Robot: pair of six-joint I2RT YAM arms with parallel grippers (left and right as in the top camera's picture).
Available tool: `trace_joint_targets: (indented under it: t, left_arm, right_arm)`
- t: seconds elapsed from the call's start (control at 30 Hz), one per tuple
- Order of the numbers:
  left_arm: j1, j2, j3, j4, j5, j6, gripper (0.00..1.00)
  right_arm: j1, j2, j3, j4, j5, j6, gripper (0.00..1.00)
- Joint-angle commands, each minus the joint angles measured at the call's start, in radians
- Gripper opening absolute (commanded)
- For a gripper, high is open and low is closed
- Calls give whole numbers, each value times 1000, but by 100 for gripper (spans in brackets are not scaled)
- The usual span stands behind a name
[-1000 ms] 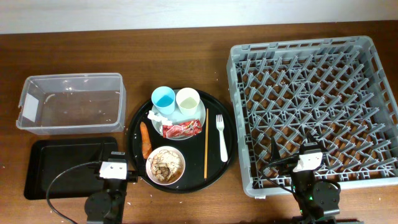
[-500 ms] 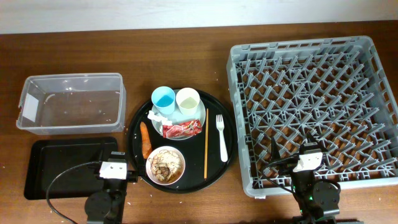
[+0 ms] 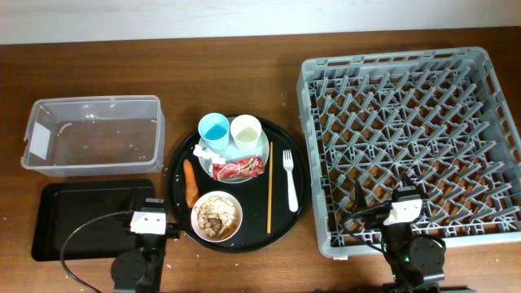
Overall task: Sort waste into correct bins and load items into the dishwasher rack
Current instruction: 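Move the left gripper toward the red snack wrapper on the plate, then grasp the red Strawberry wrapper on the plate with the left gripper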
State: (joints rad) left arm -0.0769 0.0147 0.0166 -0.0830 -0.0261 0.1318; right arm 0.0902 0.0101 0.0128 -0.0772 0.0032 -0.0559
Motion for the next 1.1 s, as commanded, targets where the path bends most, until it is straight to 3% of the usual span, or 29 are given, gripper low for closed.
trace_joint_targets:
  t: [0.0, 0.23, 0.43, 0.53, 0.63, 0.73, 0.8, 1.03, 1.07]
  left_arm:
    - [-4, -3, -7, 2, 24, 13, 99]
    - [-4, -3, 31, 7, 147, 12, 99]
    - [-4, 3, 353, -277, 162, -19, 99]
    - [-4, 145, 592, -414, 215, -30, 99]
    - [-4, 439, 869, -632, 270, -30, 99]
    - [-4, 792, 1125, -856, 489, -30, 99]
    - [-4, 936, 1144, -854, 709, -29, 99]
    - [-4, 1146, 1144, -843, 745, -29, 99]
    - [-4, 1158, 1144, -826, 741, -29, 81]
  right_arm:
    - [-6, -3, -7, -3, 12, 4, 99]
    - [-6, -3, -7, -3, 11, 4, 99]
    - [-6, -3, -7, -3, 12, 4, 99]
    - [-6, -3, -7, -3, 11, 4, 99]
    - [-6, -3, -7, -3, 11, 4, 99]
    - [-6, -3, -7, -3, 12, 4, 99]
    - [-6, -3, -7, -3, 11, 4, 99]
    - [-6, -3, -7, -3, 12, 4, 98]
    - [-6, -3, -7, -3, 12, 4, 99]
